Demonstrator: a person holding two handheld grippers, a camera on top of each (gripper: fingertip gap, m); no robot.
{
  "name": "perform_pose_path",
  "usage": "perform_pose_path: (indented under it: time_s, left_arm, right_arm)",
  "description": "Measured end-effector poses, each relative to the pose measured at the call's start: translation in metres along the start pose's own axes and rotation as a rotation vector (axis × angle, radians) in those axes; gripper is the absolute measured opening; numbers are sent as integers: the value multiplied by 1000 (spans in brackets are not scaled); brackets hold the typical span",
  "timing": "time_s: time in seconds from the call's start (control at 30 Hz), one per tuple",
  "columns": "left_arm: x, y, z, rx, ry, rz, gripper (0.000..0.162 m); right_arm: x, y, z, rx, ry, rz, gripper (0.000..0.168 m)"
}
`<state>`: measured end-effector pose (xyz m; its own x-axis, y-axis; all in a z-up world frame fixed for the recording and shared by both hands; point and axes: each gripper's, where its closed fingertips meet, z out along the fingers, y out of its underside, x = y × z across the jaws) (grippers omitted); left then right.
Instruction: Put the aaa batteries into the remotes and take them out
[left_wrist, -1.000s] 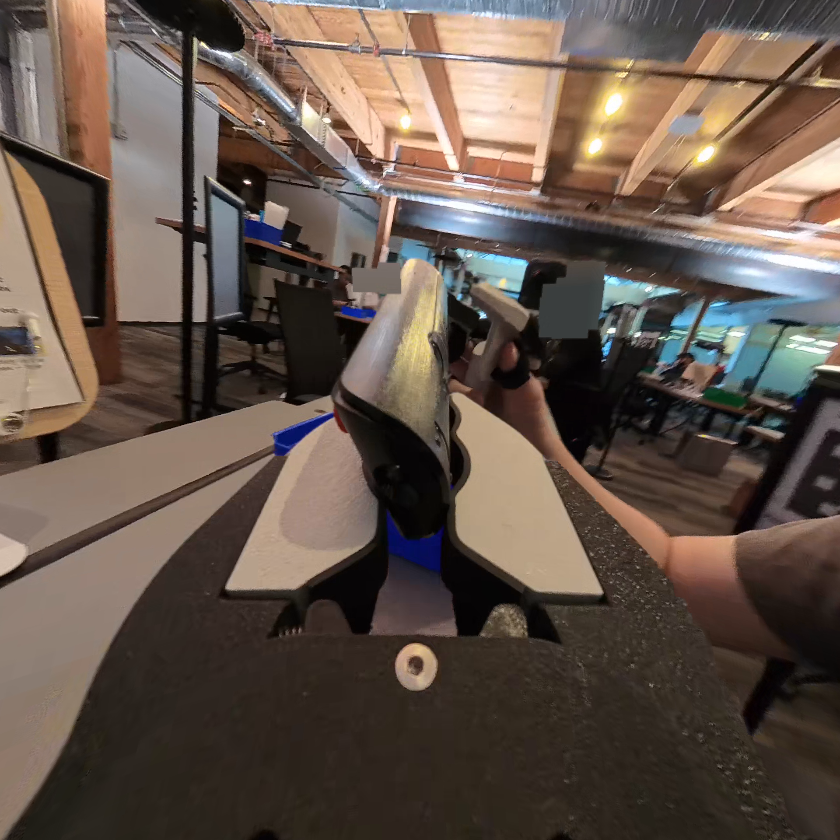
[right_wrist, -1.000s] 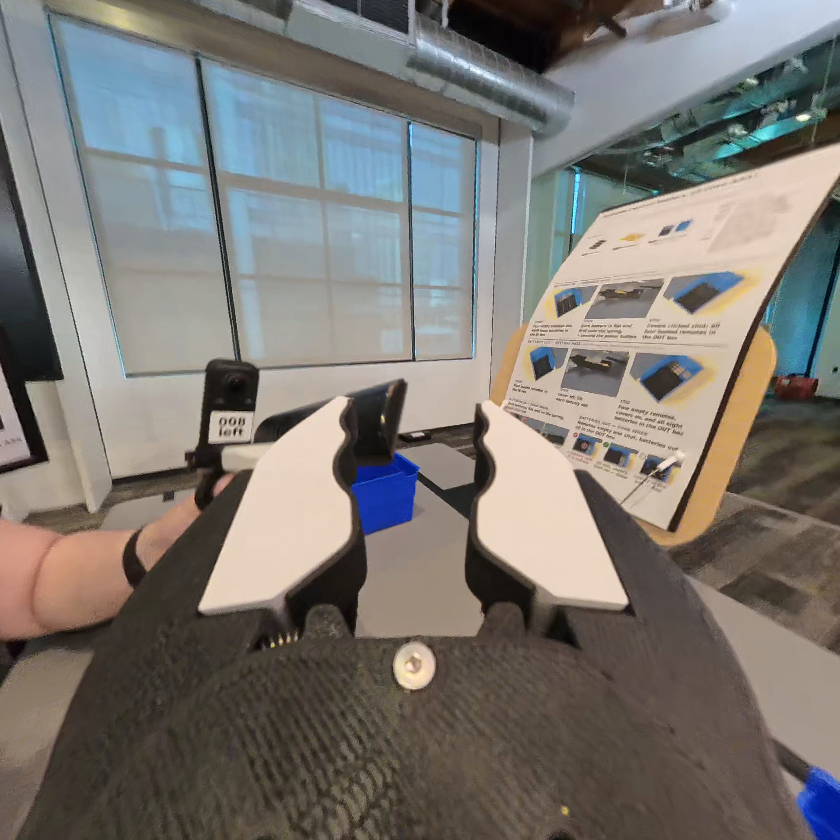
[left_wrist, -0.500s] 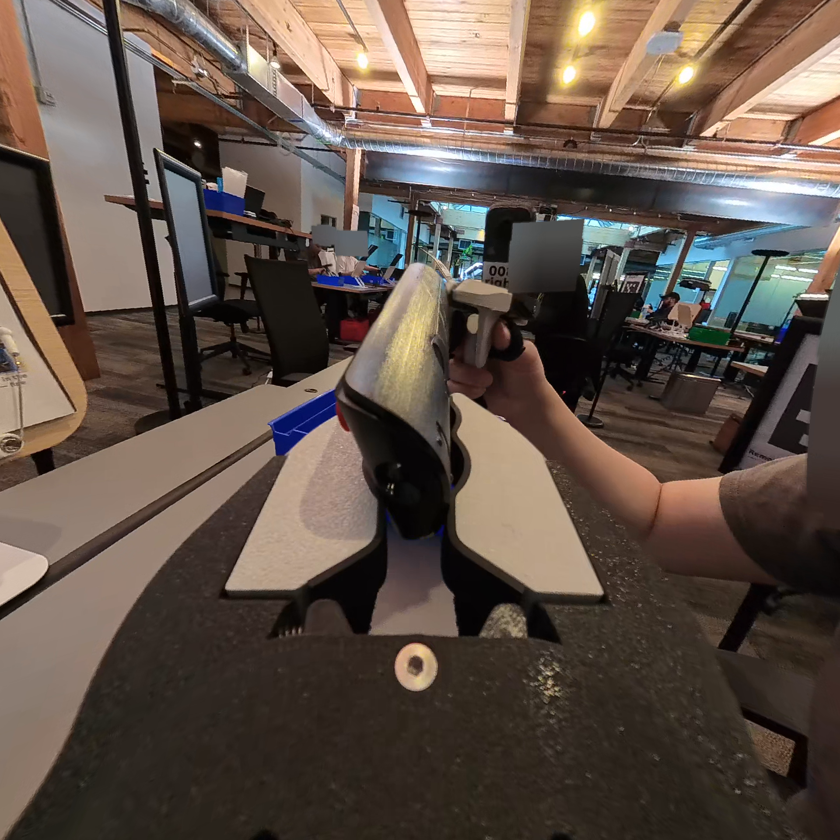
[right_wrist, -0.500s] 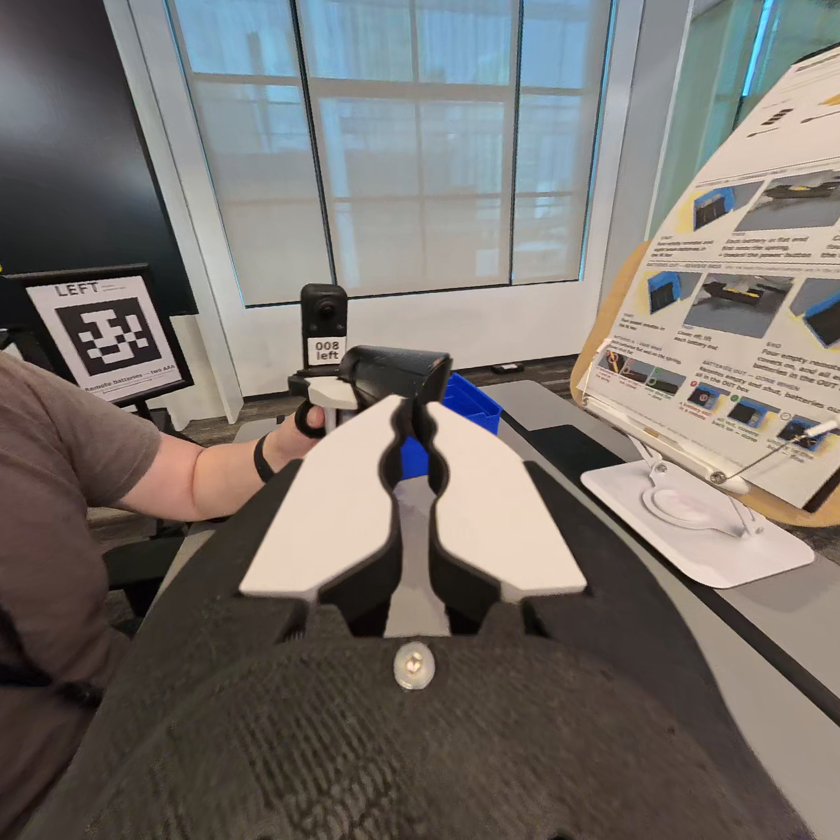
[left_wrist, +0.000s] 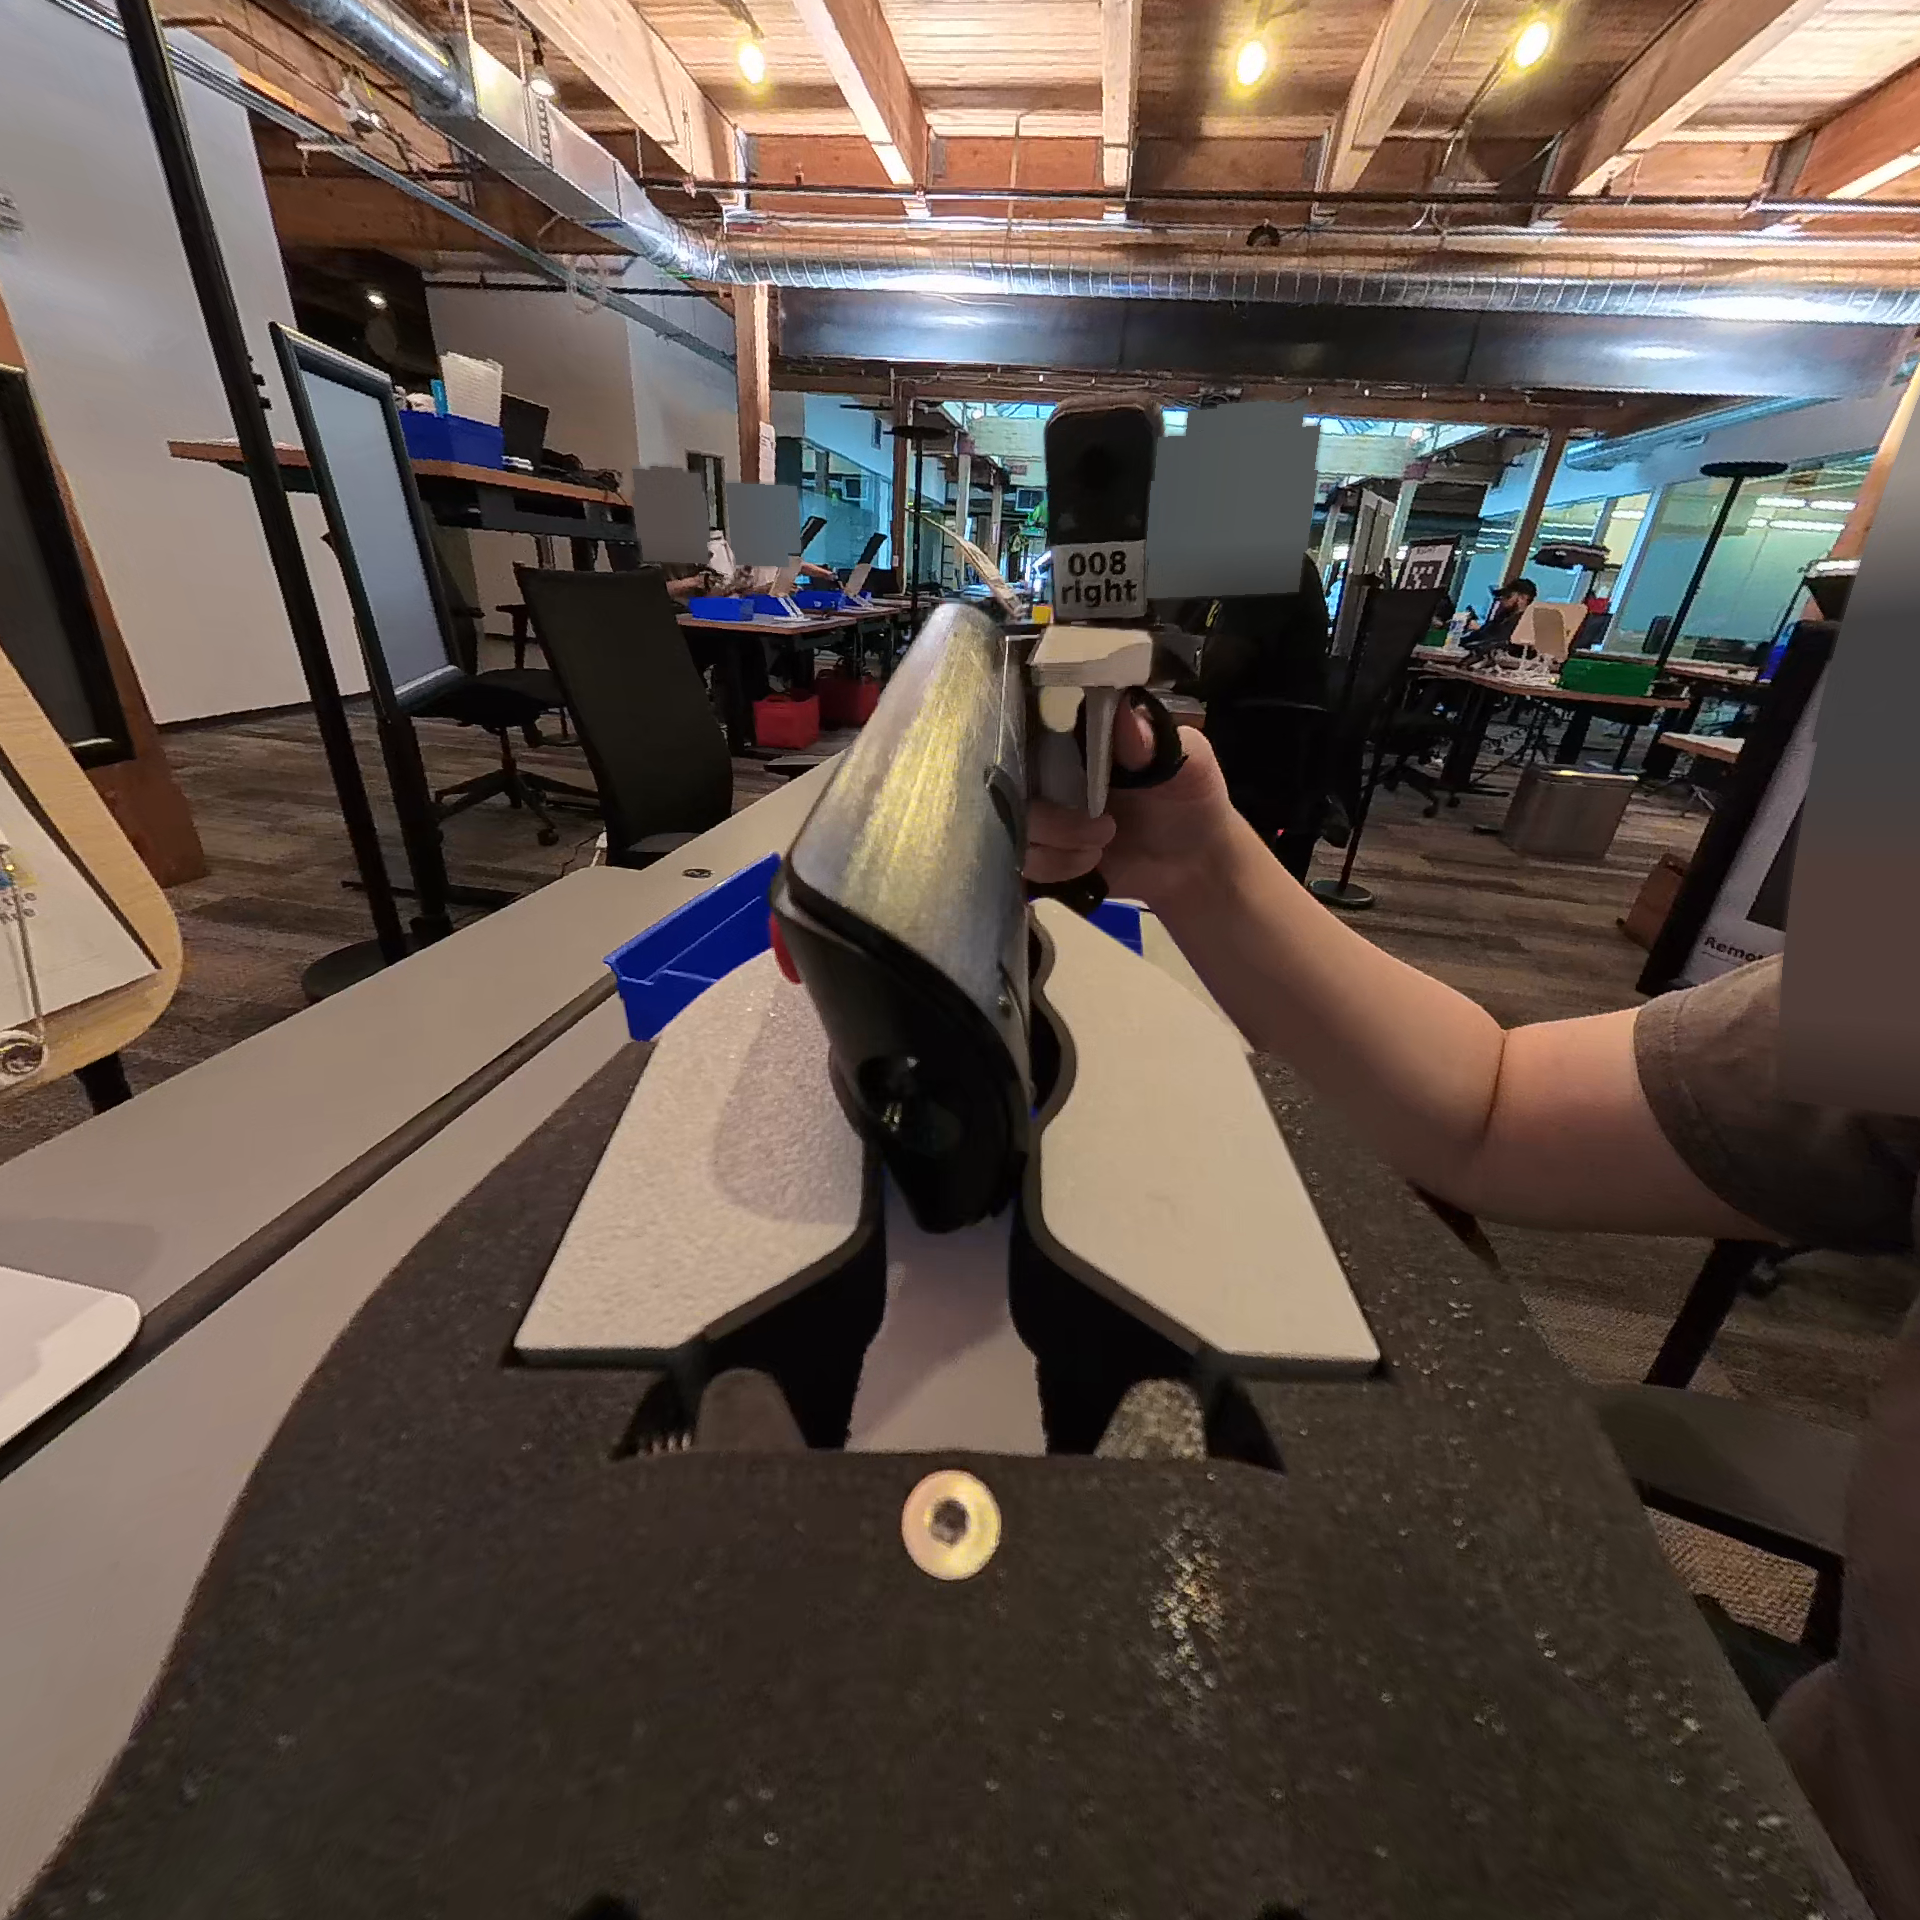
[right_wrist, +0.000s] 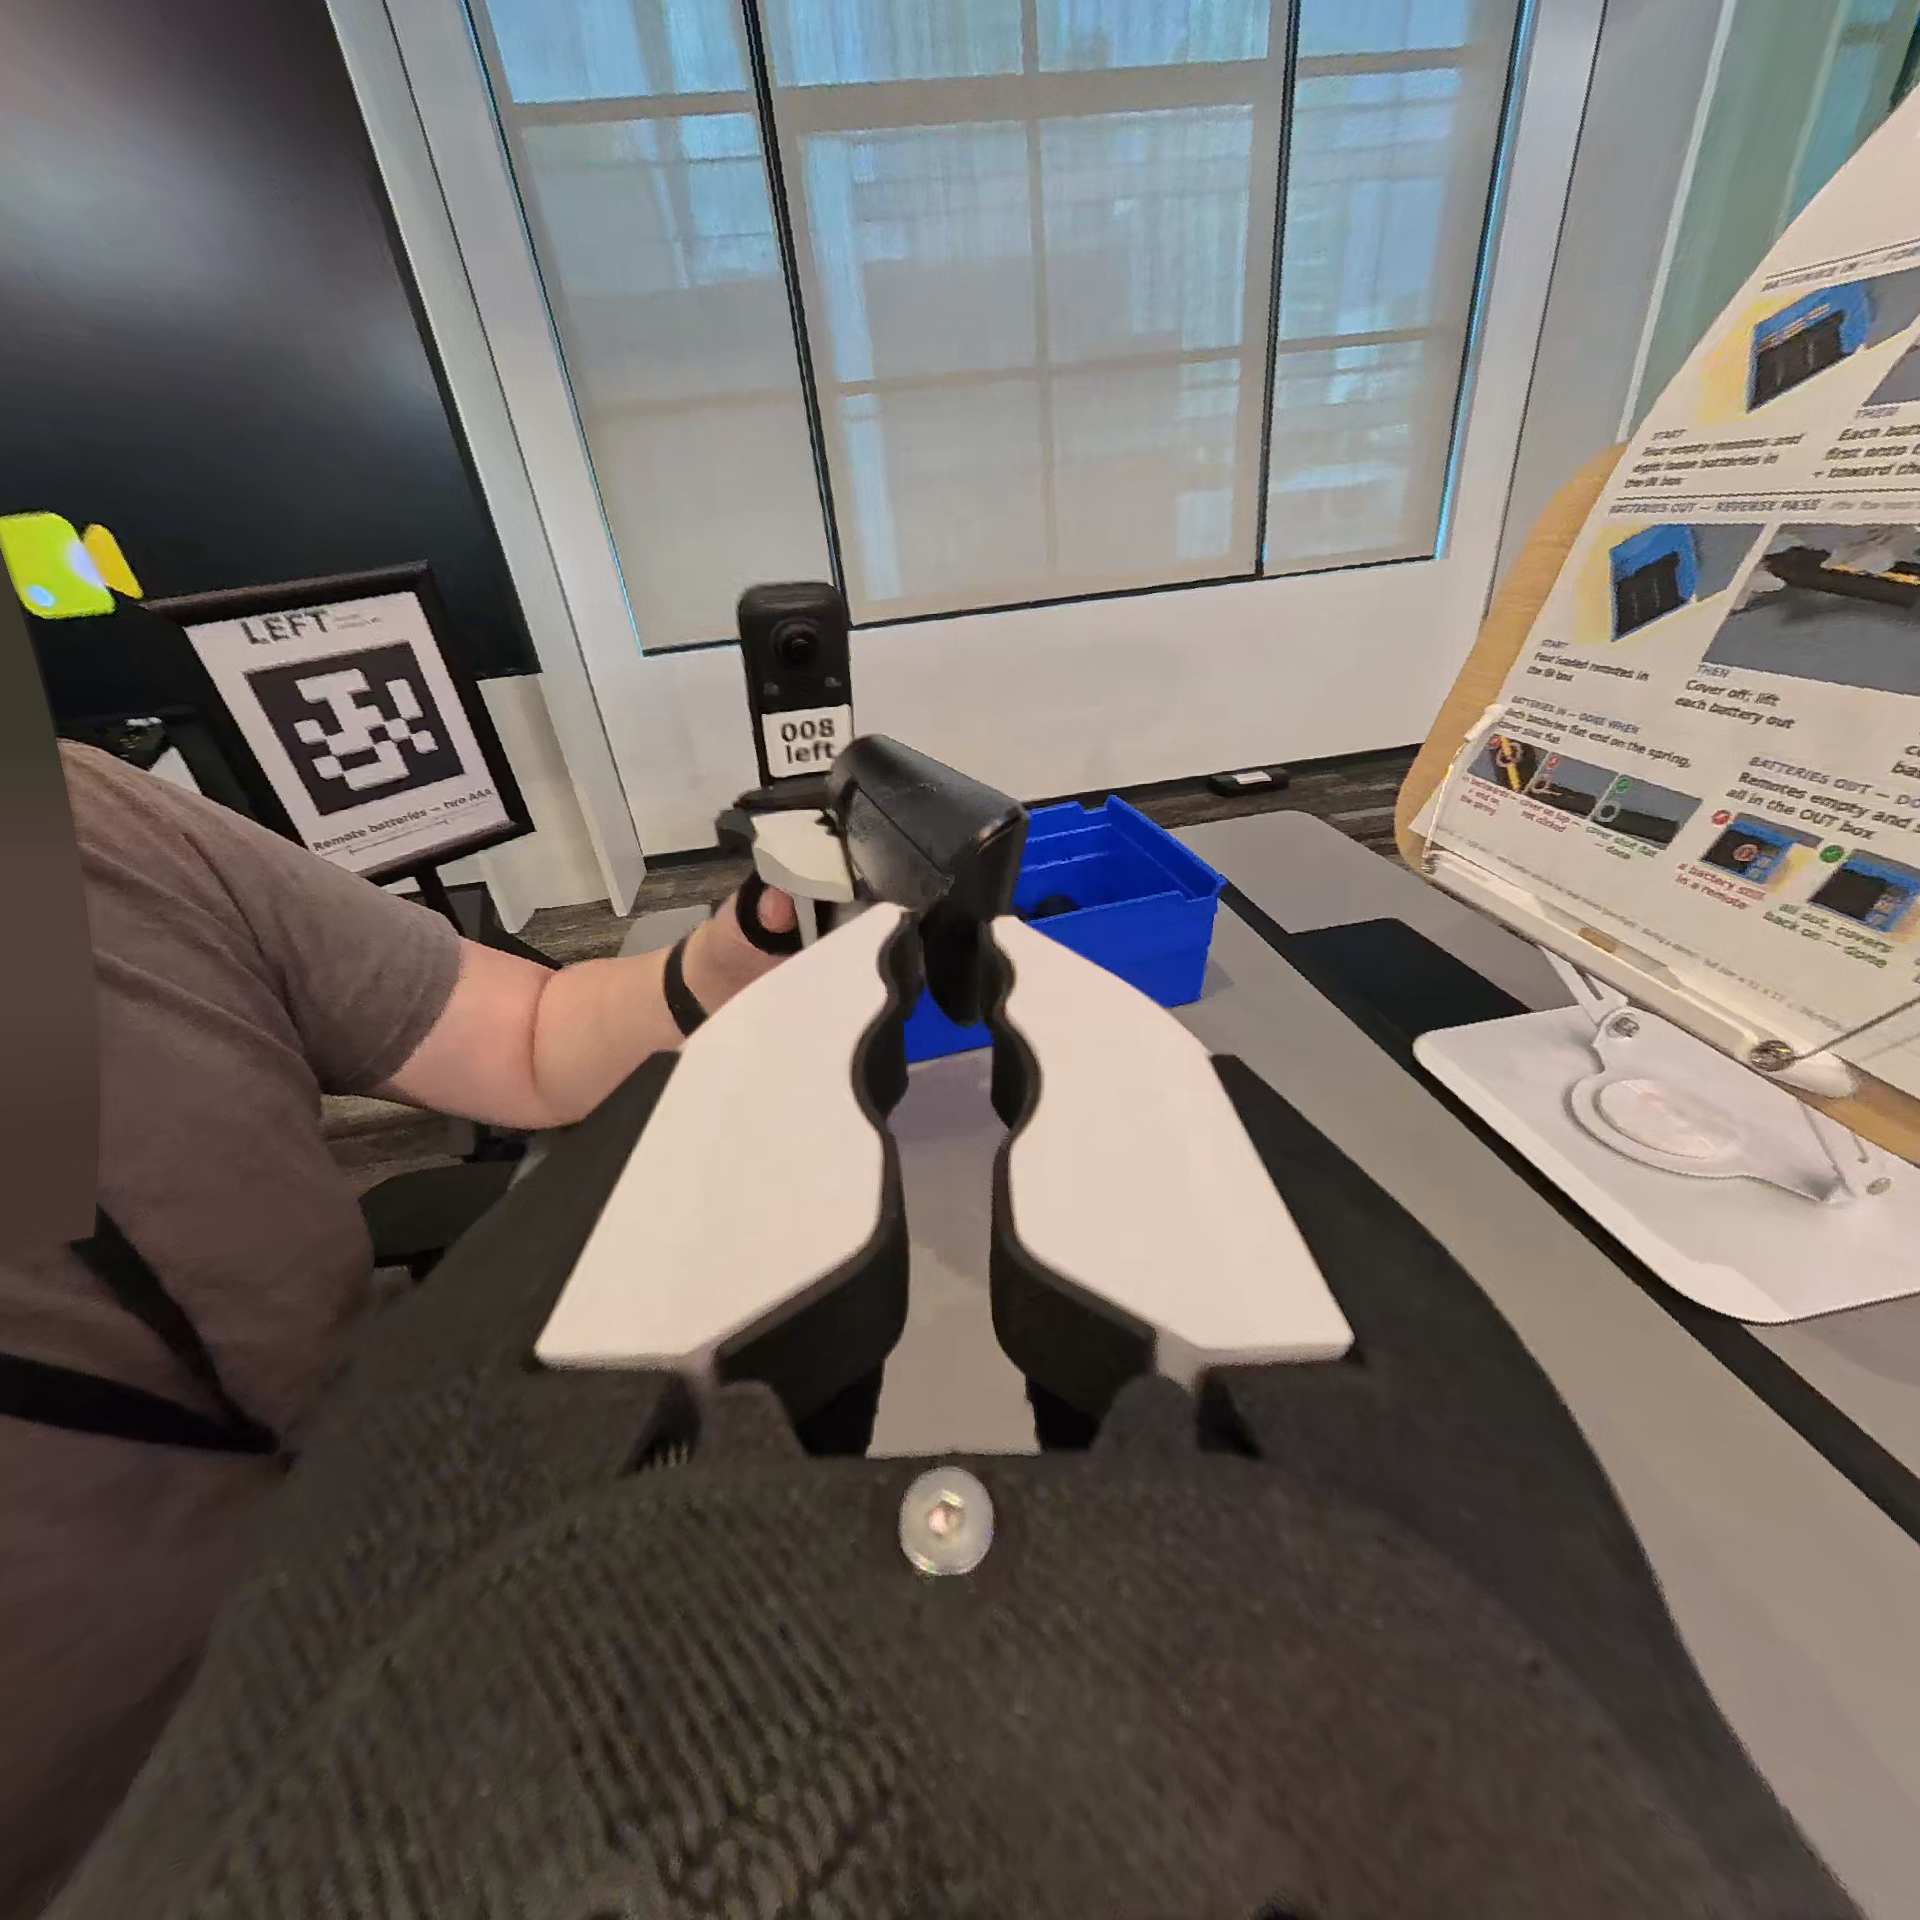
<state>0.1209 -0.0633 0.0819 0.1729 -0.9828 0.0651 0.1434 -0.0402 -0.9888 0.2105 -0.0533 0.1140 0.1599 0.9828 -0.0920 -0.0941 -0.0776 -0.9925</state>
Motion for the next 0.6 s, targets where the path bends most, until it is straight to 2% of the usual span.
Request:
perform_pose_path:
  time_s: [0.43, 0.6]
  left_arm:
    - [-3, 5, -3, -89, -39, 132, 23]
    - [-4, 8, -3, -110, -34, 121, 23]
  right_arm:
    - [4, 15, 0, -163, 99, -97, 7]
    - [5, 20, -2, -206, 115, -116, 4]
